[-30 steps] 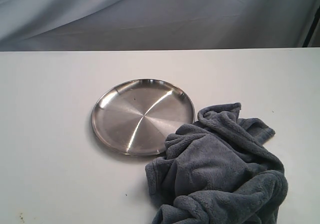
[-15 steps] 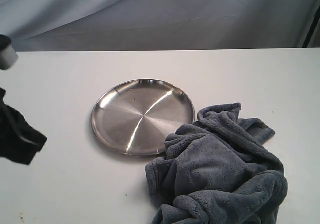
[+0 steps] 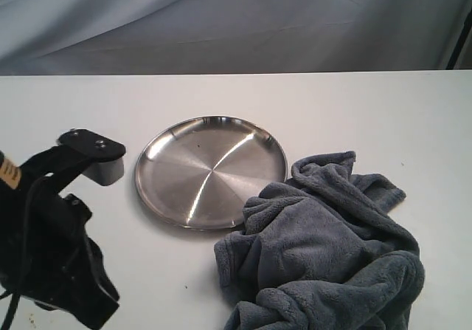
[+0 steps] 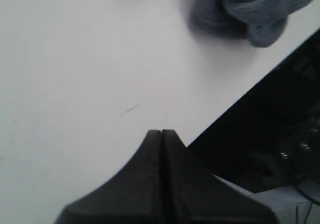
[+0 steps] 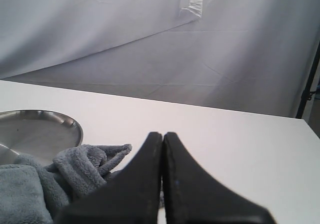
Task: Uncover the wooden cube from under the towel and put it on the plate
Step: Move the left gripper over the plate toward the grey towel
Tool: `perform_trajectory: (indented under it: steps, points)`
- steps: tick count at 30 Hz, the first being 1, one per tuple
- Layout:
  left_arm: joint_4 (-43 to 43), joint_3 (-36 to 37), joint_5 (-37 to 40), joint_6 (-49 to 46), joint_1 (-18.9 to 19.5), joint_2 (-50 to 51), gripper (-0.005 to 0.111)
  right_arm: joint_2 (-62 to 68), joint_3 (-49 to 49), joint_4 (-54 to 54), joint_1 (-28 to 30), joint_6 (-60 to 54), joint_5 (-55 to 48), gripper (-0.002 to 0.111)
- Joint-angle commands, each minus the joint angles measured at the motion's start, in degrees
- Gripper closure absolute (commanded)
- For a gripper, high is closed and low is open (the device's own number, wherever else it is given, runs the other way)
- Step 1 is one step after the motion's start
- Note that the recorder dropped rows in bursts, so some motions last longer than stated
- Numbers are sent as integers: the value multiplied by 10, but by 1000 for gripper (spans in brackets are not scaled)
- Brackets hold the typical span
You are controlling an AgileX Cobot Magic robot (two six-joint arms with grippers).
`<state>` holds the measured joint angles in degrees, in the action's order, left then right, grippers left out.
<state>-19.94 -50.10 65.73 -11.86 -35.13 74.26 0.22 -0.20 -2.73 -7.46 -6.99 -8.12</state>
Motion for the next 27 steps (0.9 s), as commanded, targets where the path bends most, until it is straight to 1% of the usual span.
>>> perform_trajectory:
  steps: [1,3,6,8,12,16,17,18,19,20,21,22,23,24,25,26,27]
  points:
    - [-81,-2,-33,-63,-4,28,107,-2,2,-3,-2,-1,4,108]
    - [-62,-2,-23,-55,-4,43,107,-2,2,-3,-2,-1,4,108]
    - [3,-2,-7,-11,-4,61,107,-2,2,-3,-2,-1,4,108]
    - [28,-2,2,-1,-4,67,107,-2,2,-3,-2,-1,4,108]
    - [25,-10,4,13,-4,69,107,-2,2,-3,-2,-1,4,108]
    - [49,-67,26,49,-4,70,107,-2,2,-3,-2,-2,4,108]
    - [70,-101,35,71,-9,72,107,-2,2,-3,-2,-2,4,108]
    - [89,-114,38,81,-15,74,107,-2,2,-3,-2,-2,4,108]
    - [157,-146,42,110,-41,85,107,-2,2,-3,-2,-2,4,108]
    - [191,-161,42,131,-59,90,107,-2,2,-3,-2,-2,4,108]
    - [272,-190,42,176,-100,111,107,-2,2,-3,-2,-2,4,108]
    - [296,-200,42,186,-115,121,107,-2,2,-3,-2,-2,4,108]
    - [297,-227,42,192,-146,146,107,-2,2,-3,-2,0,4,108]
    - [286,-241,42,192,-156,157,107,-2,2,-3,-2,0,4,108]
    - [246,-277,42,192,-167,194,107,-2,2,-3,-2,0,4,108]
    - [199,-312,42,193,-168,221,107,-2,2,-3,-2,0,4,108]
    - [180,-334,42,193,-168,242,107,-2,2,-3,-2,0,4,108]
